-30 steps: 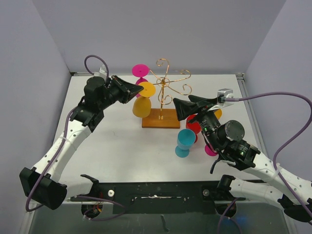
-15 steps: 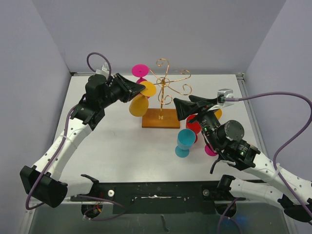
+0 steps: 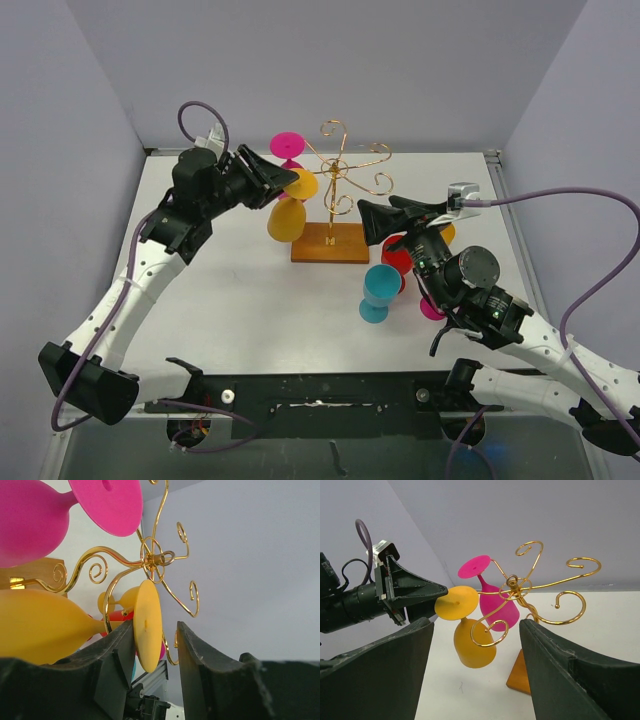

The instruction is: Place the wine glass upside down on the wine glass rack

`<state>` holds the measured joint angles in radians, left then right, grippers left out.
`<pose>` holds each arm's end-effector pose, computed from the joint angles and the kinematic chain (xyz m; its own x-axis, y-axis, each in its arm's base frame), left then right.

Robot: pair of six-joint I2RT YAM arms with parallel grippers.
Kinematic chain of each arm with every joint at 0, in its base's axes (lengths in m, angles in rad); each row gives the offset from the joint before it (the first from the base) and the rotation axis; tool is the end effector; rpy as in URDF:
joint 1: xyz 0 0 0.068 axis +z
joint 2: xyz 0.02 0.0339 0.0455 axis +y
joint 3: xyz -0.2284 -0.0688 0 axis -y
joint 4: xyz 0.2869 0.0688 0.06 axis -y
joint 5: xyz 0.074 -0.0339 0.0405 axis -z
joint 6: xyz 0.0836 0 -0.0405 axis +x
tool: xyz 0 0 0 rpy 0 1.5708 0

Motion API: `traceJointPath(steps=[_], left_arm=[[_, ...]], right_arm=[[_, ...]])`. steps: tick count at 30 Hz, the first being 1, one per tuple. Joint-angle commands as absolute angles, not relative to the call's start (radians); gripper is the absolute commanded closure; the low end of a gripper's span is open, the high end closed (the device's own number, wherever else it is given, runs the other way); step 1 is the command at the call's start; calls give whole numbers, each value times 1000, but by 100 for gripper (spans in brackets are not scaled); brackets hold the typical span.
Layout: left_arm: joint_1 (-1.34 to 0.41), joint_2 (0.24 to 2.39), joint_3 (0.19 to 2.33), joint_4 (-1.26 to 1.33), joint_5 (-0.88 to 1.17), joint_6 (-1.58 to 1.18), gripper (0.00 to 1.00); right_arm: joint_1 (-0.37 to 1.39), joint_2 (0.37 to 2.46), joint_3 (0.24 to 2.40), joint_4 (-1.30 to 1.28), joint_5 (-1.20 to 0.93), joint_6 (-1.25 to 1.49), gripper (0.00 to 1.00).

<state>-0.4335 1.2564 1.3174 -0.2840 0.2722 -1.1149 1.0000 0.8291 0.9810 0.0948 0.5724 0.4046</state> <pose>0.3379 -0.1812 0.3739 -0.6653 -0.6450 -0.3760 0.1027 0.4198 -0.9018 0.1895 0.2113 0.4199 -0.0454 0.5417 -0.8394 -0.4413 0.7429 0.5033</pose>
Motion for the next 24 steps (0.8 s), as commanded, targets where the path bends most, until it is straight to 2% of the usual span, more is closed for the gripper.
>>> traceJointPath(steps=[1, 13, 24], left_arm=[[-440, 1244, 1366, -298, 289, -1053, 62], [-440, 1295, 1469, -468, 271, -870, 57], [-440, 1342, 1555, -589, 287, -762, 56]], right_arm=[[990, 833, 996, 118, 609, 426, 30], [982, 829, 994, 89, 649, 455, 30], [958, 820, 992, 56, 678, 490, 30]])
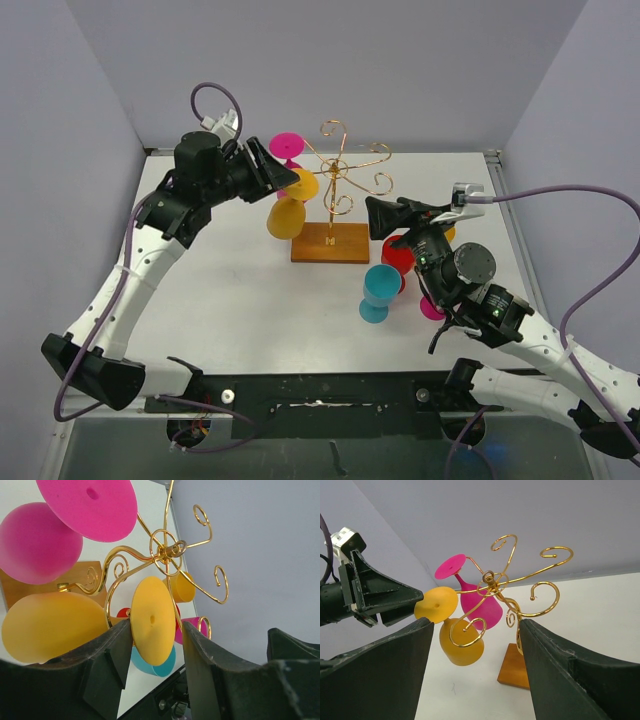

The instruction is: Place the wine glass upside down on the wine glass rack

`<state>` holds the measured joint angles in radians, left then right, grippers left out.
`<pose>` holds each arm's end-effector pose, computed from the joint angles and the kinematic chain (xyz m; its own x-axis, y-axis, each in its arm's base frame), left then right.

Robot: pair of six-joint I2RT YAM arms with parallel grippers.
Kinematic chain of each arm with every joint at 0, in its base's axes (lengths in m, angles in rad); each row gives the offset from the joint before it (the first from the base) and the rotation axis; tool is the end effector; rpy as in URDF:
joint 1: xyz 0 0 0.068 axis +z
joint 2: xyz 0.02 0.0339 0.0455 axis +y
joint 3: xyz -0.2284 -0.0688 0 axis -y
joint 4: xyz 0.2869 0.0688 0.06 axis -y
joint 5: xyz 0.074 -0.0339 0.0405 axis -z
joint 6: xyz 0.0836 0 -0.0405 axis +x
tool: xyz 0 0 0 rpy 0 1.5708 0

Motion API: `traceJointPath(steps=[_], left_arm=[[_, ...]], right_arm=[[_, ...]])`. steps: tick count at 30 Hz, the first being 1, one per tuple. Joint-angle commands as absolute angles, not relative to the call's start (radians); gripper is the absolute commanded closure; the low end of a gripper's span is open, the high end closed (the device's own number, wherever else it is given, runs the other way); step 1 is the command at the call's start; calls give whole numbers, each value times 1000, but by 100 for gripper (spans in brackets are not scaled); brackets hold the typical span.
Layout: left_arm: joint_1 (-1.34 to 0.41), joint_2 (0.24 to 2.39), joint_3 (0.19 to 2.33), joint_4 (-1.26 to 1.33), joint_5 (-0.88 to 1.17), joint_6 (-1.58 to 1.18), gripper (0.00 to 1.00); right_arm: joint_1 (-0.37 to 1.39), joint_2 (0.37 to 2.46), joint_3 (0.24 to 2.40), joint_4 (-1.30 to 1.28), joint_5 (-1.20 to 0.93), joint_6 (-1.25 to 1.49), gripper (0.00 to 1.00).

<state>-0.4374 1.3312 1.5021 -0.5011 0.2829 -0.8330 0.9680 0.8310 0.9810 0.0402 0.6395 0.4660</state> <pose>0.3382 -0.1839 0.3933 -0.6755 -0.4685 -0.5693 0.2172 0.6115 -0.7609 0.1994 0.2018 0.4111 -0.0519 0.5604 -0.8266 -0.3418 0.7677 0.5420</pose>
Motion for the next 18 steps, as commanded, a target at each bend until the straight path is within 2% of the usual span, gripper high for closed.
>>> traceJointPath(steps=[1, 11, 18], left_arm=[[-440, 1343, 1559, -597, 286, -755, 56], [-440, 1367, 1648, -727, 239, -632, 56], [-439, 1373, 1671, -729, 282, -587, 52]], right_arm=[[957, 818, 992, 54, 681, 492, 30], [944, 813, 988, 35, 677, 501, 30], [936, 810, 987, 14, 668, 516, 29]])
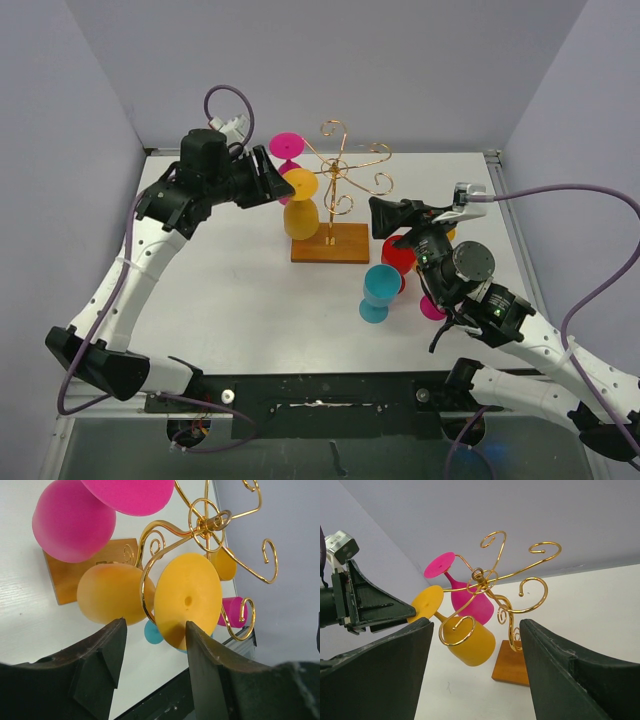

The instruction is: Place the wine glass upside down on the wine glass rack

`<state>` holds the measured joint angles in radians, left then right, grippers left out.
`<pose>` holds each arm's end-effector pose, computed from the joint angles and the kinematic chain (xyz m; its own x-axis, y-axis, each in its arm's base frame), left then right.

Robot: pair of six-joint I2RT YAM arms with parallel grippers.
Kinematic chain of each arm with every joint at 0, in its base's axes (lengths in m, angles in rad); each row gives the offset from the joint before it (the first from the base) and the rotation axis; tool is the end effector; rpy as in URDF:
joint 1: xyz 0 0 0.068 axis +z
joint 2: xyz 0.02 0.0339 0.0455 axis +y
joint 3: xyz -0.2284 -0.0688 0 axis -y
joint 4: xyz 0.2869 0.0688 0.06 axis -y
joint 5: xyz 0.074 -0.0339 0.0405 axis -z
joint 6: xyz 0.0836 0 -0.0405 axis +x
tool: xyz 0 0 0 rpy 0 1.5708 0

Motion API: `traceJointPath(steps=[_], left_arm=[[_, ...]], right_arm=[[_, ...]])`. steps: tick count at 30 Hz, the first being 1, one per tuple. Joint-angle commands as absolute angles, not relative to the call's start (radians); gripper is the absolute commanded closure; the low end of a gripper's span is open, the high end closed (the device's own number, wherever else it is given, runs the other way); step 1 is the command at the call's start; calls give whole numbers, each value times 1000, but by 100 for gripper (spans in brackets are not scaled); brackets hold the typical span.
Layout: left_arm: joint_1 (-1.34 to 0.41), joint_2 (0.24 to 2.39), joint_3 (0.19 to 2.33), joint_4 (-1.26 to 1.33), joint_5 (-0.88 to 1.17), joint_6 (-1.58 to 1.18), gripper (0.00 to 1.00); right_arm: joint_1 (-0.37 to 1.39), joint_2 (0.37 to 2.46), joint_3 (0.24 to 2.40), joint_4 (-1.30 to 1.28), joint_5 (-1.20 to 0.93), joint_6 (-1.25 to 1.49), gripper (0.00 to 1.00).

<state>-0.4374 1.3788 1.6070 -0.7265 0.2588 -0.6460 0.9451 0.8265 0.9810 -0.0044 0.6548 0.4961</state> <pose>0.3336 -0.1796 0.3871 -0.7148 -0.3082 -0.6278 0.2289 0.7451 -0.6265 0.2042 0.1957 0.4059 -0.0611 0.5600 -0.8262 -0.2969 0.7801 0.5507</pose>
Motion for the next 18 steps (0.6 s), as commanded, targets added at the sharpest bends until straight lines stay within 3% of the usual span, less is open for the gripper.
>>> traceJointPath(steps=[1, 11, 18], left_arm=[[-439, 1370, 1674, -728, 288, -582, 52], [-429, 1244, 1590, -602, 382, -519, 41], [-426, 1061, 1387, -463, 264, -454, 36]], right_arm=[[935, 809, 985, 10, 666, 518, 29], [924, 766, 968, -75, 633, 526, 26], [917, 725, 972, -325, 693, 592, 26]])
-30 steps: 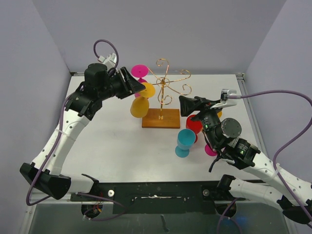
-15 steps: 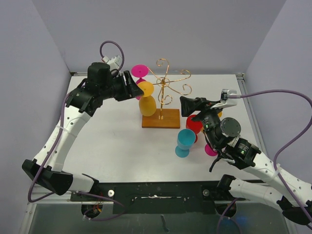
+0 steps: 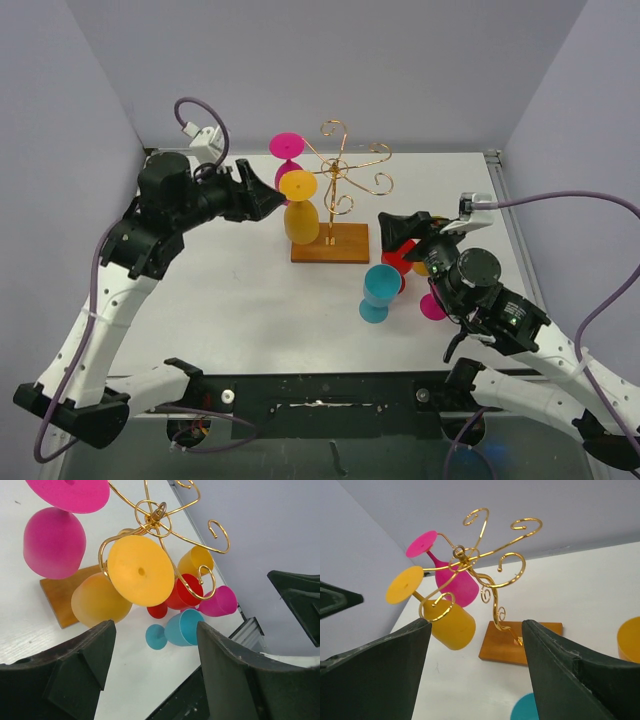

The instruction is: Place the wine glass upside down on the wine glass rack

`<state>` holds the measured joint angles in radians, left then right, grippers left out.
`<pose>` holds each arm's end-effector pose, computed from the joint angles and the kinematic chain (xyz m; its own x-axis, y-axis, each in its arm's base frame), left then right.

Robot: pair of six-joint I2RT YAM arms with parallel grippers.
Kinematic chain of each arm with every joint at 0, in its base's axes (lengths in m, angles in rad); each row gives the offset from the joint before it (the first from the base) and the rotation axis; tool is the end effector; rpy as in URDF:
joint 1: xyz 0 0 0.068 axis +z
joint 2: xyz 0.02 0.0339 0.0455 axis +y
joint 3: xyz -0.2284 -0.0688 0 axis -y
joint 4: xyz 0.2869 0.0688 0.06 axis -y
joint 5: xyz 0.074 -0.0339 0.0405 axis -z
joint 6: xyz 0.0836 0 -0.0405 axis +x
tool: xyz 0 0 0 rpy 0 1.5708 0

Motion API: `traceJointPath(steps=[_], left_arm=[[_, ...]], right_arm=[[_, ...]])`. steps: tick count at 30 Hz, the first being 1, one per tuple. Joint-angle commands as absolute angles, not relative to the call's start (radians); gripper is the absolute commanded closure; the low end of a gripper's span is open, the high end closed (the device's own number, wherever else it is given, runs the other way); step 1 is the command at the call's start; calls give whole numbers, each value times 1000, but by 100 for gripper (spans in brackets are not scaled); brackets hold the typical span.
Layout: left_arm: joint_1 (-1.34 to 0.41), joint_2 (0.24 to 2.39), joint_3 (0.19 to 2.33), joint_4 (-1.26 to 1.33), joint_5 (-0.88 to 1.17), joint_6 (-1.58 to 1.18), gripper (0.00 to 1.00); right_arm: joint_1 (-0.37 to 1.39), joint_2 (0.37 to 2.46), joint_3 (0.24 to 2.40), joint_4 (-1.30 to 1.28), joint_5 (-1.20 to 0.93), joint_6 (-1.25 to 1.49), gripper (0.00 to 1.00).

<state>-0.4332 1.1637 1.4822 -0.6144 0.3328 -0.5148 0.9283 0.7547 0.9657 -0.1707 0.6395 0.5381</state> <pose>0.2877 -0.1632 0.4254 -0.5654 -0.2512 -0.7857 0.4619 0.6927 -0.5539 0.1973 0.1803 0.3944 -0.1254 0.5188 -0.8457 -0.2572 0.8063 0.5327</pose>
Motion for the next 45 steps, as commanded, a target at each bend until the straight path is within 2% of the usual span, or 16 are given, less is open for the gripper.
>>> traceJointPath(steps=[1, 3, 5, 11, 15, 18, 27, 36, 45], left_arm=[[-425, 1028, 1341, -435, 239, -447, 36], [-425, 956, 1231, -372, 181, -440, 35], [-425, 880, 1130, -295, 131, -434, 35], [-425, 716, 883, -112, 52, -447, 35], [-425, 684, 818, -54, 37, -455, 35], [-425, 680, 799, -19, 31, -457, 35], [-425, 670, 782, -13, 17, -458, 35], [-425, 693, 869, -51, 27, -534, 35], [-425, 697, 894, -46, 11, -539, 35]], right_arm=[[917, 720, 976, -376, 711, 607, 29], [913, 715, 992, -517, 754, 662, 41], [910, 717, 1009, -627, 777, 706, 45], [906, 731, 1006, -786, 657, 702, 47], [905, 737, 985, -743, 443, 659, 47], [905, 796, 981, -731, 343, 664, 48], [904, 935, 956, -644, 236, 632, 54], [907, 1030, 983, -726, 327, 656, 64], [909, 1075, 968, -675, 279, 613, 69]])
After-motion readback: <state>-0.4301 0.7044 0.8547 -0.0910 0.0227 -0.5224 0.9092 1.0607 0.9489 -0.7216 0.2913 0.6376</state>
